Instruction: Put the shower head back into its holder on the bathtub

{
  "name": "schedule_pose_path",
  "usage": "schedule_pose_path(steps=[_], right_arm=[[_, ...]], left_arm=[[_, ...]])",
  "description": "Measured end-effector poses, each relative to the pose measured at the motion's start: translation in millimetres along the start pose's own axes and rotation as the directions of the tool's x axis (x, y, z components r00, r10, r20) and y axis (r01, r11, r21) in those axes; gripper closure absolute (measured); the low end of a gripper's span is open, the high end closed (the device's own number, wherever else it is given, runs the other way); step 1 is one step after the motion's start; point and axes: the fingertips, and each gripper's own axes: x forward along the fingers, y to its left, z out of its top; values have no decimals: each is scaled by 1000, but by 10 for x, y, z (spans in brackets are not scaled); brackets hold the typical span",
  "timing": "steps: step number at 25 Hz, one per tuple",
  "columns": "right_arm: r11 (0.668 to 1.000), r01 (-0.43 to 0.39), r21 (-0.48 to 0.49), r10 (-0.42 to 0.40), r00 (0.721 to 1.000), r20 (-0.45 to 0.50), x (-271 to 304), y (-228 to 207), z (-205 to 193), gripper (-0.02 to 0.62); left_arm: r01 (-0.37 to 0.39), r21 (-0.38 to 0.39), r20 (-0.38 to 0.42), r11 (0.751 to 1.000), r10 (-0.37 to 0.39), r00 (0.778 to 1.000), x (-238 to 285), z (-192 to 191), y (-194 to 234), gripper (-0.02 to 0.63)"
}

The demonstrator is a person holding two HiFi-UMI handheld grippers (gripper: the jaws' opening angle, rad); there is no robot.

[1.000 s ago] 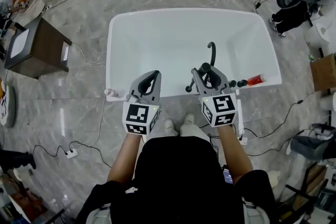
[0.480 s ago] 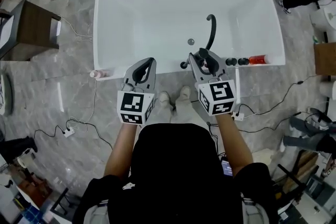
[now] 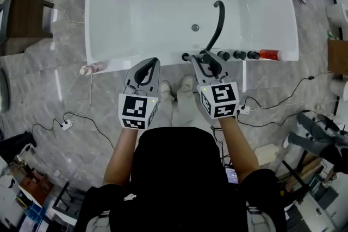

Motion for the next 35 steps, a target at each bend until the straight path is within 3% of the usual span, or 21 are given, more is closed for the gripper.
schedule_pose_path(steps=[15, 35], right_arm=[[1000, -4, 9, 5, 987, -158, 603, -174, -1047, 456], [998, -24, -59, 5, 953, -302, 1282, -81, -1844, 456]], left_arm=[[17, -41, -152, 999, -23, 988, 364, -872, -52, 592], [-17, -59, -198, 998, 5, 980, 475, -1367, 85, 592]])
